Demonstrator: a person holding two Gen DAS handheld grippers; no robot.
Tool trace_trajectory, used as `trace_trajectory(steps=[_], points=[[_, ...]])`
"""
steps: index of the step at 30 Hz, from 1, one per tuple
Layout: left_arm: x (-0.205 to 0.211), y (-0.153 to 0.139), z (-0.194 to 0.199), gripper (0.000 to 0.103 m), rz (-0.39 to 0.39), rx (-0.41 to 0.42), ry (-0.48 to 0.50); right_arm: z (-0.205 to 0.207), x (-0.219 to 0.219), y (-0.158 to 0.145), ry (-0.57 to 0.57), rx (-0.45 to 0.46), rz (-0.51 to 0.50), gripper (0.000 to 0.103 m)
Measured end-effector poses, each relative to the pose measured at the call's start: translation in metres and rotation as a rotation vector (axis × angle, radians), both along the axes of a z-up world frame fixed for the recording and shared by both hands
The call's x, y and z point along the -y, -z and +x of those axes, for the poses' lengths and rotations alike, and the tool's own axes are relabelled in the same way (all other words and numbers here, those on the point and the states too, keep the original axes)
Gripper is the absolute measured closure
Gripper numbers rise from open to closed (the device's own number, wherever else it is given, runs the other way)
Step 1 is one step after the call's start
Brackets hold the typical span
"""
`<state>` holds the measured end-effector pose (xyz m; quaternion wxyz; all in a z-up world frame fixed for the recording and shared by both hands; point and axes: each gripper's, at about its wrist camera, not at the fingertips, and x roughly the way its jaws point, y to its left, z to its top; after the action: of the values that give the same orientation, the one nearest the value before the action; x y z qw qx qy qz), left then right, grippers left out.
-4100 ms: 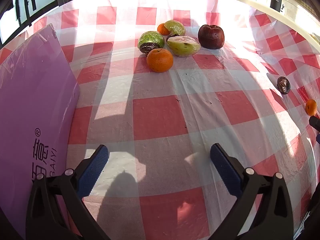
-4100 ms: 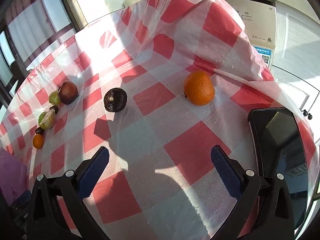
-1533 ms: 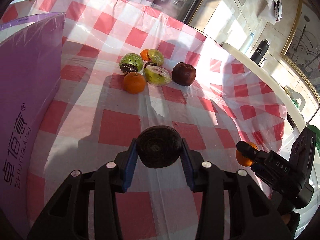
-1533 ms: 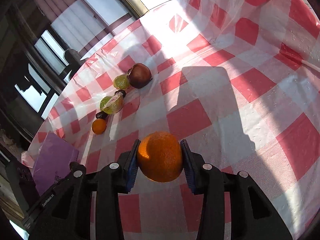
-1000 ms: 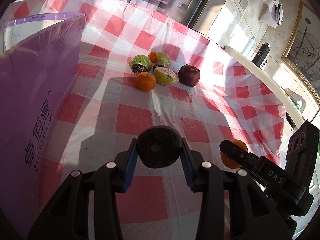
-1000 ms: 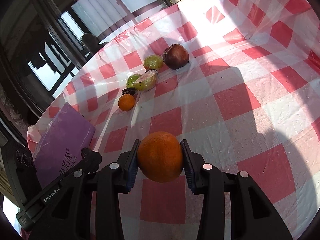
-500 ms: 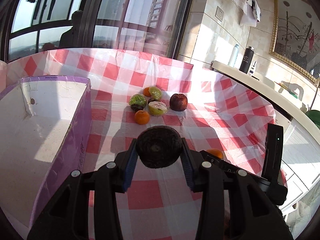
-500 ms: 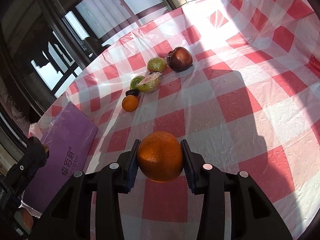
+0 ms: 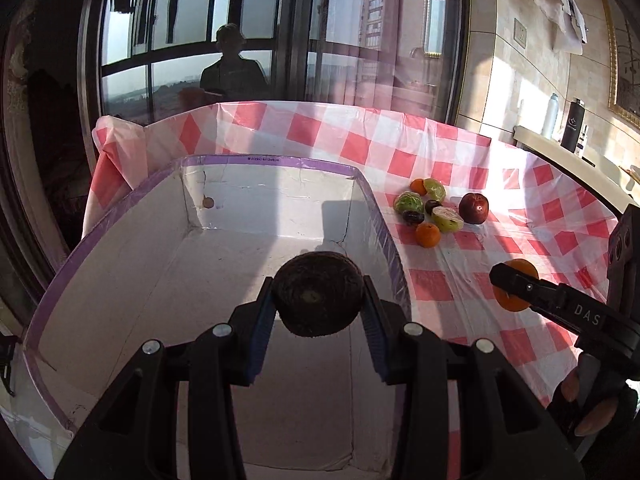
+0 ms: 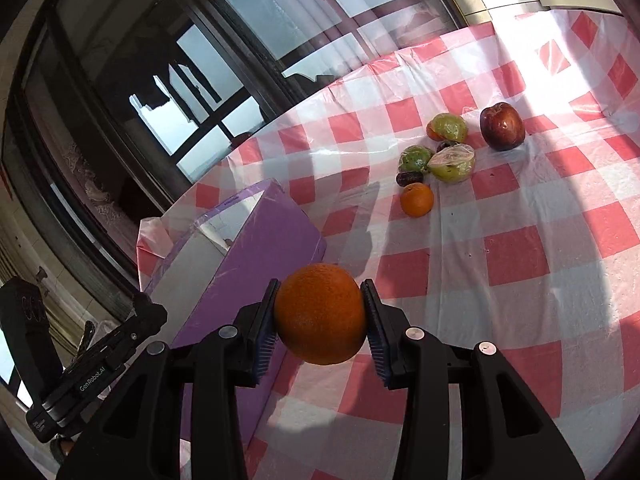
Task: Organize fruits
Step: 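Carry the dark fruit and orange over the white box with both tools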
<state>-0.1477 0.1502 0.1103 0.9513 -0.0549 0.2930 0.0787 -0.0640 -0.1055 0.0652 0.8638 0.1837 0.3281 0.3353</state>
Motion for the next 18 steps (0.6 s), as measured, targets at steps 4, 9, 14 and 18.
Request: trace_trajectory(steps=[4,9,14,18], points=[[-0.032,0.001,-0.005,0.061,0.023,-0.027,-0.062,-0.002,-0.044,-0.021,-0.089,0.038,-0.018,0.062],[-0.068,-0.005,-0.007,0.061,0.044,-0.029,-0.133,-0.006,-0.102,-0.036,-0.190,0.086,-0.074,0.062],[-0.096,-0.010,0.004,0.061,0.053,-0.093,-0.165,-0.006,-0.158,-0.046,-0.294,0.156,-0.217,0.062],[-0.100,0.000,0.031,0.061,0.047,-0.282,-0.058,0.005,-0.208,-0.035,-0.444,0.098,-0.479,0.062]])
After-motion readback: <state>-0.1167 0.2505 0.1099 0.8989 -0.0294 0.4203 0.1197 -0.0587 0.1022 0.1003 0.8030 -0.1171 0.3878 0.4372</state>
